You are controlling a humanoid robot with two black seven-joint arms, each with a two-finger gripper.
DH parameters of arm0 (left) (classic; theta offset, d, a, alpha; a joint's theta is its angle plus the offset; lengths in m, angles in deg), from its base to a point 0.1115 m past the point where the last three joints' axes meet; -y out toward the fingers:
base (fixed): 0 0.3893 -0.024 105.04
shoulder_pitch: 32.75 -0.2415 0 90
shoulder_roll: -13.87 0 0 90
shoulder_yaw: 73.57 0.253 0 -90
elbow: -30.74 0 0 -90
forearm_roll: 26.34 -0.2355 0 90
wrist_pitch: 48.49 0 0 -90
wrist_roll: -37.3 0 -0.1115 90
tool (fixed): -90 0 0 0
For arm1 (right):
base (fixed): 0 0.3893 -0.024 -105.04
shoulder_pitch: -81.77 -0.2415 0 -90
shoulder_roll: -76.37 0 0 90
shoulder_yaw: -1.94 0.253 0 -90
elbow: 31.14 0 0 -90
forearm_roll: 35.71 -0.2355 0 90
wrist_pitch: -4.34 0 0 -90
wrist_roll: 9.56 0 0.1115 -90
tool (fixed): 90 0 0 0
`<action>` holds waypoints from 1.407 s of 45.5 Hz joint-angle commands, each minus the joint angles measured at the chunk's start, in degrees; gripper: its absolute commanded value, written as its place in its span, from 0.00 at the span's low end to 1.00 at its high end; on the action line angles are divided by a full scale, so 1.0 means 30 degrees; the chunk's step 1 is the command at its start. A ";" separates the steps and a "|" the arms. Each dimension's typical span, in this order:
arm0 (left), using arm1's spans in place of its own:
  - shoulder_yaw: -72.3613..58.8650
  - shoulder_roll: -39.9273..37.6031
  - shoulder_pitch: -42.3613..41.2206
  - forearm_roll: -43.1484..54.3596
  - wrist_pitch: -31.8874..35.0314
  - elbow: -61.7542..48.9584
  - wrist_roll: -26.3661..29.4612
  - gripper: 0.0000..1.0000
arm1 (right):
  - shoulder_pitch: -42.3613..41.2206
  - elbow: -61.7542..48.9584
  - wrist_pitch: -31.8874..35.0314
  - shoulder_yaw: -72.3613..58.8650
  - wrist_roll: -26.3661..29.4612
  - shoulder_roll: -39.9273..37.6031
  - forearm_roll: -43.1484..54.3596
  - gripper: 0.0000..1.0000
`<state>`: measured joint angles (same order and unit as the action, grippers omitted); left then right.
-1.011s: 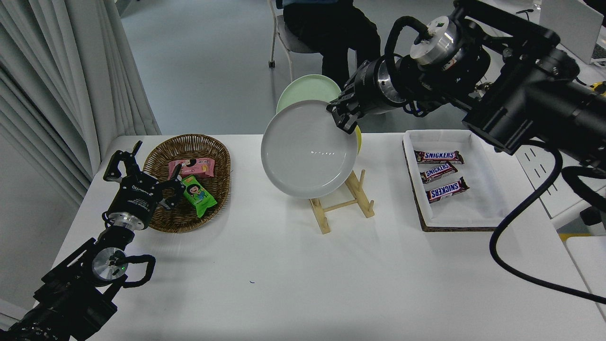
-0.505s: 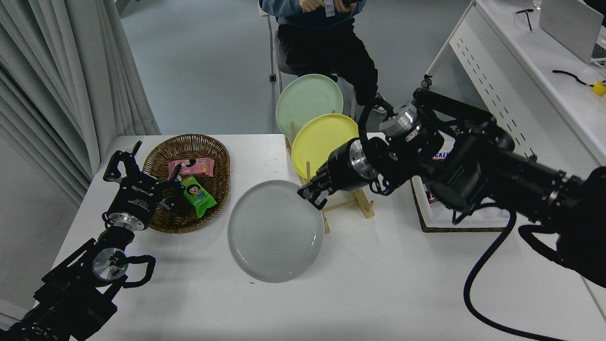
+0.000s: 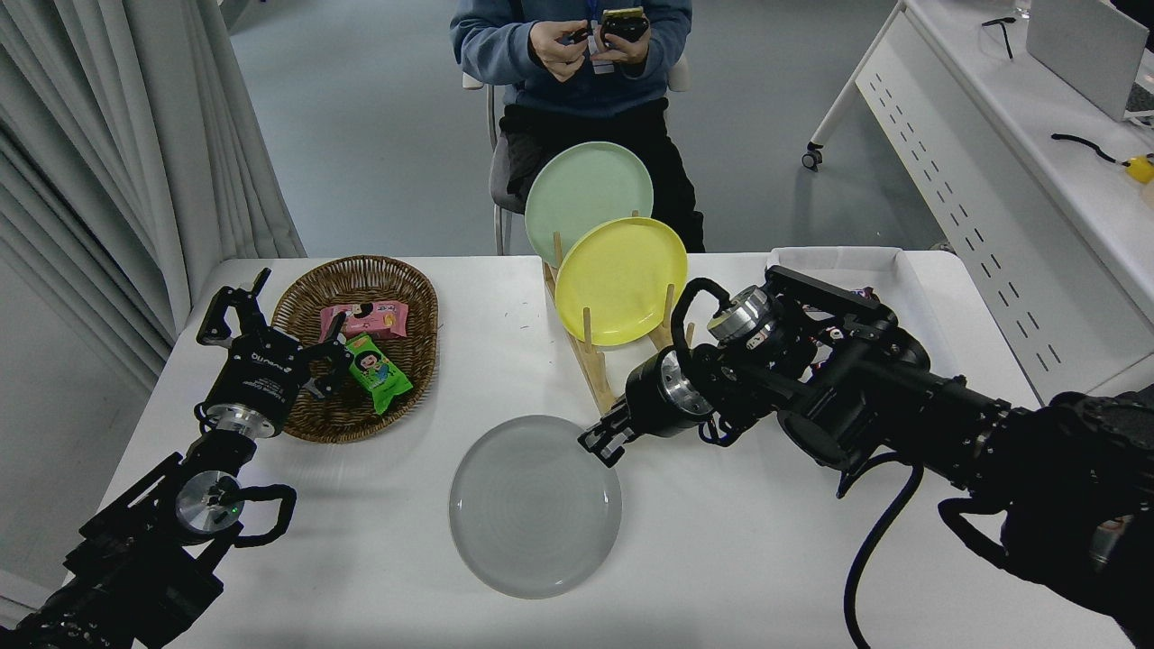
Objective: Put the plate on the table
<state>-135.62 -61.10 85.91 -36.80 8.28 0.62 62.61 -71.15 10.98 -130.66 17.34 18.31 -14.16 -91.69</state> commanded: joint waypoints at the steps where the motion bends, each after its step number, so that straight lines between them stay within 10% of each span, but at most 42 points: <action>1: 0.0028 0.0000 -0.0003 0.0000 0.0000 -0.0008 0.0000 1.00 | 0.0642 -0.0533 -0.0001 -0.0127 -0.0005 0.0177 0.0117 0.00; 64: -0.0001 0.0000 -0.0003 0.0000 0.0000 -0.0008 0.0000 1.00 | 0.1697 -0.1236 -0.0001 -0.0127 -0.0005 0.0177 0.0674 0.00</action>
<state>-135.62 -61.10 85.91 -36.80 8.28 0.63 62.61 -66.28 7.30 -130.66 16.97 18.30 -13.63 -89.72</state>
